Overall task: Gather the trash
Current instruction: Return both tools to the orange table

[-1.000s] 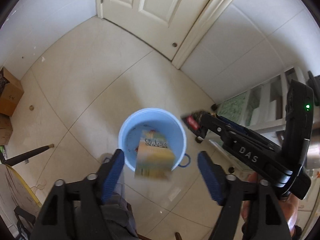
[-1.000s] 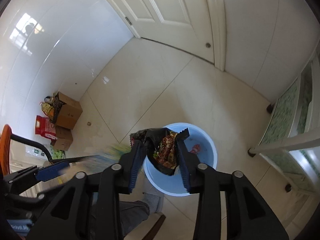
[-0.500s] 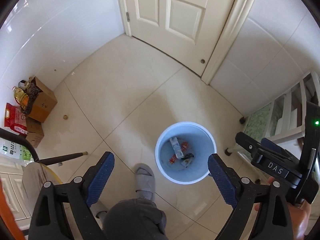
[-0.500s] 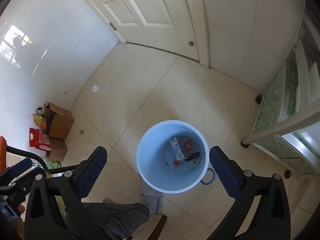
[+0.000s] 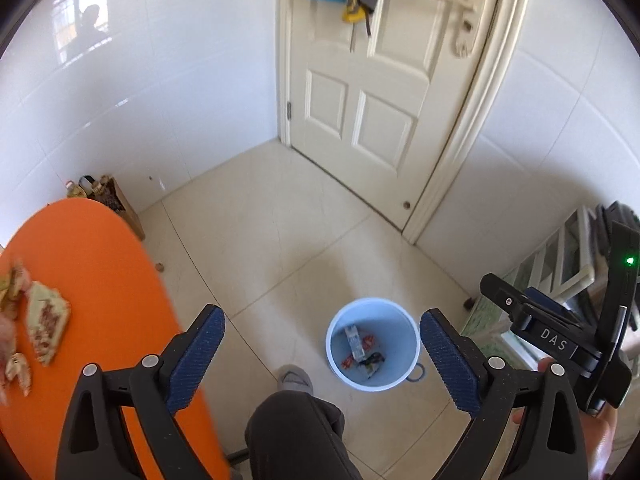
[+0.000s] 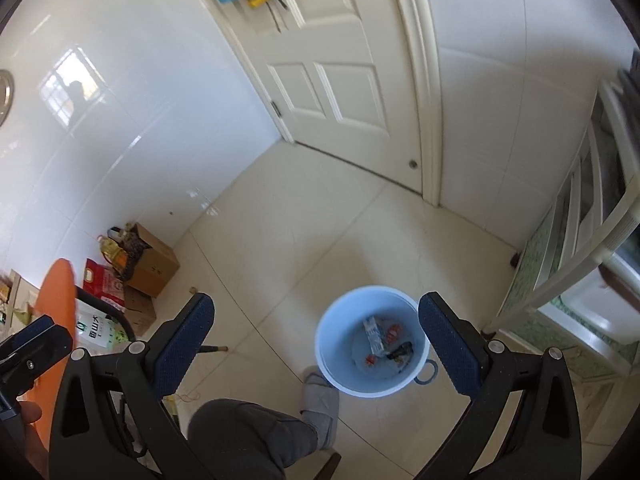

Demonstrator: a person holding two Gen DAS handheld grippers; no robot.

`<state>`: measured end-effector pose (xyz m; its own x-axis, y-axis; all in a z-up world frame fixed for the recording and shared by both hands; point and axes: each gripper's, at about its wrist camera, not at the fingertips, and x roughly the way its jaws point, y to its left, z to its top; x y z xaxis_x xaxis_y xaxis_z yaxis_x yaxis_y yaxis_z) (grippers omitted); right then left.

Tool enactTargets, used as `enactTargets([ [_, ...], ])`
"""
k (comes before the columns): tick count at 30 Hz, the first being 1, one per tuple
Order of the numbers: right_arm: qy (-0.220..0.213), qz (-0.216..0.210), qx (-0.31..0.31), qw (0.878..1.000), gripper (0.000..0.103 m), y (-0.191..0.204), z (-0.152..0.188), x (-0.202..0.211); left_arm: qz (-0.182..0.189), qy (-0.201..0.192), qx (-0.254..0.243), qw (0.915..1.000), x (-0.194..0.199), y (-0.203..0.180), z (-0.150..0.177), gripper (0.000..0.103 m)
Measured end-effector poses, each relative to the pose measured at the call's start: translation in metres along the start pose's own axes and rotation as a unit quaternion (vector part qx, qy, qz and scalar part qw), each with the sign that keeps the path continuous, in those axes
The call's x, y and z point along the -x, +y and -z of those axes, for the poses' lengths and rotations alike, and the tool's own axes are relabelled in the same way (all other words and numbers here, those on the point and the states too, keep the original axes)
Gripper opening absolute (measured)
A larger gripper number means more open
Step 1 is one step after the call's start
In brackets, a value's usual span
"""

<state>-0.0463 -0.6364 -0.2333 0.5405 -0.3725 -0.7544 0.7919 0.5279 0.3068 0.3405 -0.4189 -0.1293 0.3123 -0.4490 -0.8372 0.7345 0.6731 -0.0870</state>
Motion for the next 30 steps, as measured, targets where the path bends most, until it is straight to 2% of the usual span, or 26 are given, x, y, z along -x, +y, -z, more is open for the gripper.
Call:
enactTargets([
  [8, -0.049, -0.024, 0.051, 0.997, 0.103, 0.06, -0.002, 0.06, -0.012, -0.084, 0.029, 0.996, 0.098, 0.036, 0.053, 0.098],
  [15, -0.1, -0.063, 0.1, 0.988, 0.103, 0.126, -0.006, 0.111, -0.057, -0.152, 0.064, 0.9846, 0.182, 0.068, 0.105, 0.1],
  [20, -0.126, -0.112, 0.144, 0.975, 0.103, 0.185, -0.001, 0.14, -0.098, -0.192, 0.102, 0.9712, 0.225, 0.084, 0.146, 0.1],
  [25, -0.153, -0.173, 0.194, 0.953, 0.103, 0.254, 0.015, 0.167, -0.142, -0.222, 0.142, 0.9543, 0.261, 0.089, 0.191, 0.102],
  [30, -0.158, -0.217, 0.239, 0.933, 0.103, 0.314, 0.042, 0.18, -0.183, -0.239, 0.184, 0.9358, 0.295, 0.093, 0.237, 0.102],
])
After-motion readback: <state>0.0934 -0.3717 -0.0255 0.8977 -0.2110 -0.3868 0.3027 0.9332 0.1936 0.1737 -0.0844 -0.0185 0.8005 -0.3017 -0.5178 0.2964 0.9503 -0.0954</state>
